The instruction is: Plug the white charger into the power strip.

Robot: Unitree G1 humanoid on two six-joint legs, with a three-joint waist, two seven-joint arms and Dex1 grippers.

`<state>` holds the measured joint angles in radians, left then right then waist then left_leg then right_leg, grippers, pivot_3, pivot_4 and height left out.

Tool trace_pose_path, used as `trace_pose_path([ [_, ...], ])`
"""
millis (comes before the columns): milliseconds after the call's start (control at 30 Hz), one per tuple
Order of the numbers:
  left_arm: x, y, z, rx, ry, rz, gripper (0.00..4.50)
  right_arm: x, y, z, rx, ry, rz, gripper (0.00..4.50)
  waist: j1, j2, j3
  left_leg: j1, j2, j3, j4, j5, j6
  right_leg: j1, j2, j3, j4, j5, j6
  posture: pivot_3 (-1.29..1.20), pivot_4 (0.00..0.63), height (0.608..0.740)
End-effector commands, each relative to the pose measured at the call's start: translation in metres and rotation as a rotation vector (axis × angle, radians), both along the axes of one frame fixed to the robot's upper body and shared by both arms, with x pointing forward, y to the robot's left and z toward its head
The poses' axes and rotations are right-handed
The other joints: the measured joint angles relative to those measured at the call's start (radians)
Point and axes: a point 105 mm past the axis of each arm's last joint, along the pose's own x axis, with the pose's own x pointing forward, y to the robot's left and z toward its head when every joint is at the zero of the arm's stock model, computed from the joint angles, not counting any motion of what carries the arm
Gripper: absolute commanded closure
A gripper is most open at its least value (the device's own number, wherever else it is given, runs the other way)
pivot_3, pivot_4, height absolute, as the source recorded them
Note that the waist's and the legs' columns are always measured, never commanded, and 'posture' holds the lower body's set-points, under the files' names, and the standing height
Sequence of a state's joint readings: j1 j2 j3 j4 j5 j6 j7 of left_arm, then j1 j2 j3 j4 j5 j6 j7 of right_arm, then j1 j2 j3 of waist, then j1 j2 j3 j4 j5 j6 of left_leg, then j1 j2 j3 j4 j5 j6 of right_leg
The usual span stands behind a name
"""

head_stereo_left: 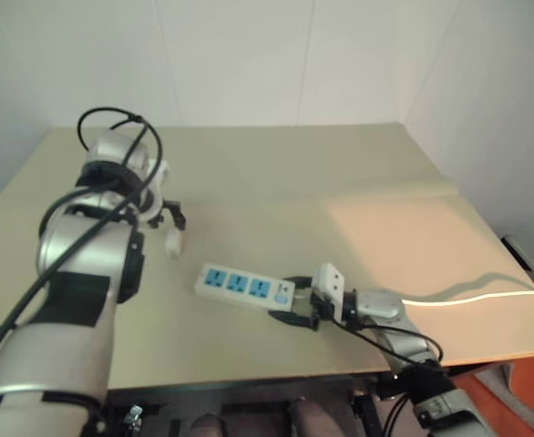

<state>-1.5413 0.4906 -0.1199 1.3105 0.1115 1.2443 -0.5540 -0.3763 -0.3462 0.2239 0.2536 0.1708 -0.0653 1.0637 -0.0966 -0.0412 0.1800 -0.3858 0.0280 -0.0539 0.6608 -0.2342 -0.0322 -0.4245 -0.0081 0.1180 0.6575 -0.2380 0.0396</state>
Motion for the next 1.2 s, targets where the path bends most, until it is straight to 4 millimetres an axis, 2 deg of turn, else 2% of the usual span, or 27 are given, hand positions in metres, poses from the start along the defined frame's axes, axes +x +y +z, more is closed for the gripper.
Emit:
trace_pose_path([
  [33,-0.001,-0.002,-0.001,-0.014,0.007,0.008,0.00,-0.007,-0.001,-0.013,-0.039,0.046,0.013,1.06,0.000,0.000,0.000,0.000,0.000,0.000,0.000,0.000,0.000,0.000,0.000,0.000,0.000,0.000,0.000,0.00,0.150,0.740],
  [333,-0.001,-0.006,-0.019,-0.038,0.027,0.032,0.00,-0.007,-0.001,-0.012,-0.037,0.047,0.011,1.06,0.001,0.000,0.000,0.000,0.000,0.000,0.000,0.000,0.000,0.000,0.000,0.000,0.000,0.000,-0.001,0.00,0.150,0.740],
  [433,0.000,-0.008,-0.021,-0.046,0.022,0.035,0.60,-0.009,-0.002,-0.013,-0.036,0.049,0.005,1.06,0.001,0.000,0.000,0.000,0.000,0.000,0.000,0.000,0.000,0.000,0.000,0.000,0.000,0.002,-0.004,0.00,0.150,0.740],
  [700,0.001,-0.012,-0.023,-0.061,0.017,0.023,3.29,-0.011,-0.005,-0.014,-0.037,0.055,-0.016,1.06,0.001,0.000,0.000,0.000,0.000,0.000,0.000,0.000,0.000,0.000,0.000,0.000,0.000,0.002,-0.003,0.00,0.150,0.740],
  [733,0.001,-0.012,-0.023,-0.058,0.014,0.017,3.51,-0.011,-0.005,-0.014,-0.034,0.058,-0.021,1.06,0.001,0.000,0.000,0.000,0.000,0.000,0.000,0.000,0.000,0.000,0.000,0.000,0.000,0.002,-0.003,0.00,0.150,0.740],
  [900,0.003,-0.008,-0.021,-0.002,0.005,-0.039,3.49,-0.011,-0.005,-0.014,-0.021,0.064,-0.034,1.06,0.001,0.000,0.000,0.000,0.000,0.000,0.000,0.000,0.000,0.000,0.000,0.000,0.000,0.002,-0.003,0.00,0.150,0.740],
  [1000,0.004,0.000,-0.013,0.066,0.004,-0.160,3.49,-0.013,-0.004,-0.016,-0.018,0.070,-0.037,1.06,0.001,0.000,0.000,0.000,0.000,0.000,0.000,0.000,0.000,0.000,0.000,0.000,0.000,0.002,-0.004,0.00,0.150,0.740],
  [1200,0.011,0.030,0.009,0.214,-0.109,-0.355,3.49,-0.020,0.002,-0.022,0.003,0.088,-0.041,1.06,0.000,-0.001,0.000,0.000,0.000,0.000,0.000,0.000,0.000,0.000,0.000,0.000,0.000,0.002,-0.004,0.00,0.150,0.740],
])
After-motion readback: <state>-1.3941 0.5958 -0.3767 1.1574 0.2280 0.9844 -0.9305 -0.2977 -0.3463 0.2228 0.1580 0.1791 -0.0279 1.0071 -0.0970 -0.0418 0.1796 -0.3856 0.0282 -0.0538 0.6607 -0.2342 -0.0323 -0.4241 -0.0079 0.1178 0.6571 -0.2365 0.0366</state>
